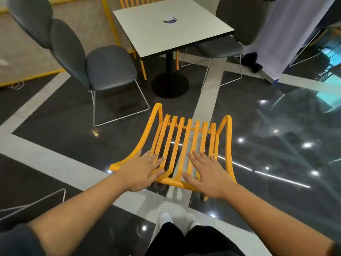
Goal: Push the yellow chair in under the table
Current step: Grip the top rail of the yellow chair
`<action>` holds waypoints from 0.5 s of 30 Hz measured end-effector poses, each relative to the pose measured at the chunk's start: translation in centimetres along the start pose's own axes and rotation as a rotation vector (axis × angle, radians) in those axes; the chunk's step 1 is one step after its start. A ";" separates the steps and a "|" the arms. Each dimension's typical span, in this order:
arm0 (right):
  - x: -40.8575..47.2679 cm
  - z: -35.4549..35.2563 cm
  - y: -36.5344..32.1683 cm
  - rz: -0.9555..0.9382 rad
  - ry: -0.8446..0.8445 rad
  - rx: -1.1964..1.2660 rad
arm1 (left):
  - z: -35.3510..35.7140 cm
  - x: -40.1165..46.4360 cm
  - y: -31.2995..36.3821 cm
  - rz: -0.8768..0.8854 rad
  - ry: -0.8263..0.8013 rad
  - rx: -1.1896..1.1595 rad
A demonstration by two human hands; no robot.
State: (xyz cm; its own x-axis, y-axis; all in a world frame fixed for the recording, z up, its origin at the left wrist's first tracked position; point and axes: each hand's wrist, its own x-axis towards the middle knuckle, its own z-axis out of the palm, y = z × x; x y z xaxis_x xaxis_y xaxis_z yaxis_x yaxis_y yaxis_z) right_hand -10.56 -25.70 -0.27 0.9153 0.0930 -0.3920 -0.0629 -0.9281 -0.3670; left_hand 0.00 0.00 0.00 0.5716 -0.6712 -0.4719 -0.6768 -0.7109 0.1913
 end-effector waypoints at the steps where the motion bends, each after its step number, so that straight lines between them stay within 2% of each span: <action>1: -0.7 0.8 0.1 0.032 -0.061 0.019 | 0.8 -0.4 0.3 0.000 -0.055 0.004; 5: -3.3 4.7 1.4 0.153 -0.149 0.045 | 4.1 -1.1 0.4 -0.018 -0.048 -0.019; 10: -4.6 7.6 2.0 0.163 0.016 0.058 | 6.1 -0.2 0.1 -0.062 0.034 0.011; 15: -4.0 8.9 2.2 0.347 0.115 -0.008 | 7.9 0.3 0.3 -0.158 0.130 -0.057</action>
State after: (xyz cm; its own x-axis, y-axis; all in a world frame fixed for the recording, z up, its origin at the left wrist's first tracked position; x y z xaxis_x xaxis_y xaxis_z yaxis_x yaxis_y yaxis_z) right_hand -17.89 -24.89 -7.06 0.8788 -0.2687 -0.3944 -0.3749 -0.9001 -0.2220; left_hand -3.68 1.19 -6.87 0.7265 -0.5690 -0.3853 -0.5485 -0.8179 0.1735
